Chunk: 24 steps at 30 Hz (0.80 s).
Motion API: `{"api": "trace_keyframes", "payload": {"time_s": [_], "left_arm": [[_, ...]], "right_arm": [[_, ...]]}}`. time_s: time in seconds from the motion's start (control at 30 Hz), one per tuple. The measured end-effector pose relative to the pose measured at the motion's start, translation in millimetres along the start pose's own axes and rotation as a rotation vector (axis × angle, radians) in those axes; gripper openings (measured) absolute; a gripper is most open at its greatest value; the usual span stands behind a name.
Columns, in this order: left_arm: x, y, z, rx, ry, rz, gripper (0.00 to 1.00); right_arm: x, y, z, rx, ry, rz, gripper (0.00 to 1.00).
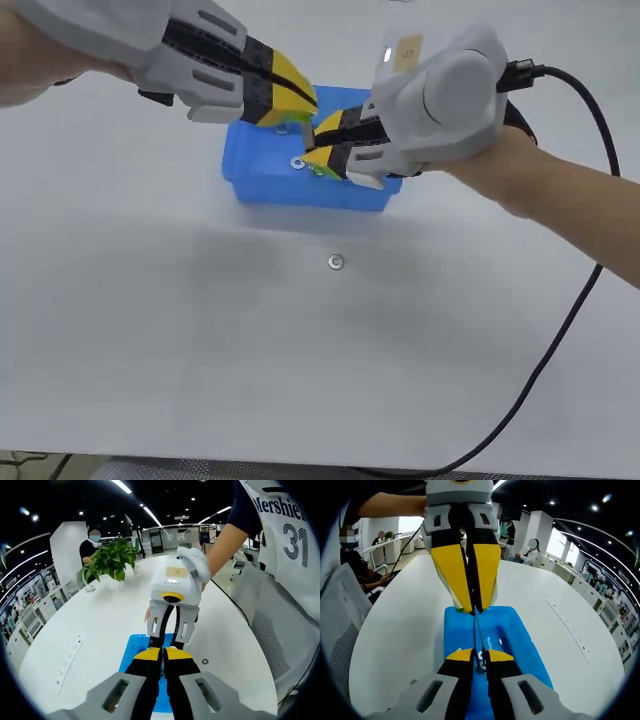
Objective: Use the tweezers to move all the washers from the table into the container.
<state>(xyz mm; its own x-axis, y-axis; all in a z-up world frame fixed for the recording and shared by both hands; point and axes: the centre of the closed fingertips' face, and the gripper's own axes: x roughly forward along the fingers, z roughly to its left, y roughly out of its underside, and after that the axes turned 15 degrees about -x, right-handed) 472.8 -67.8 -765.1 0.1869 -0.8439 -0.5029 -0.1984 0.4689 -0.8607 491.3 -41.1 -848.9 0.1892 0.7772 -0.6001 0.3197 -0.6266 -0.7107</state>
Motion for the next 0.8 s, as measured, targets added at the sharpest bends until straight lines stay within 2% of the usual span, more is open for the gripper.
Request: {"api": "trace_keyframes", "payload": {"time_s": [0.43, 0.63, 0.8], "left_arm": [[-3.0, -4.3, -5.6, 0.032, 0.004, 0.006, 0.05], [-10.4, -12.3, -11.3, 0.048, -0.003, -0.001, 0.05], [-18.8, -24.5, -19.4, 0.069, -0.011, -0.014, 0.05]], "right_arm": [[-5.3, -4.2, 0.5, 0.007, 0.016, 0.002, 0.12], [-13.0, -12.9, 0.1, -0.011, 0.026, -0.008, 0.12], [-24.5, -26.2, -0.6, -0.027, 0.049, -0.025, 0.12]]}}
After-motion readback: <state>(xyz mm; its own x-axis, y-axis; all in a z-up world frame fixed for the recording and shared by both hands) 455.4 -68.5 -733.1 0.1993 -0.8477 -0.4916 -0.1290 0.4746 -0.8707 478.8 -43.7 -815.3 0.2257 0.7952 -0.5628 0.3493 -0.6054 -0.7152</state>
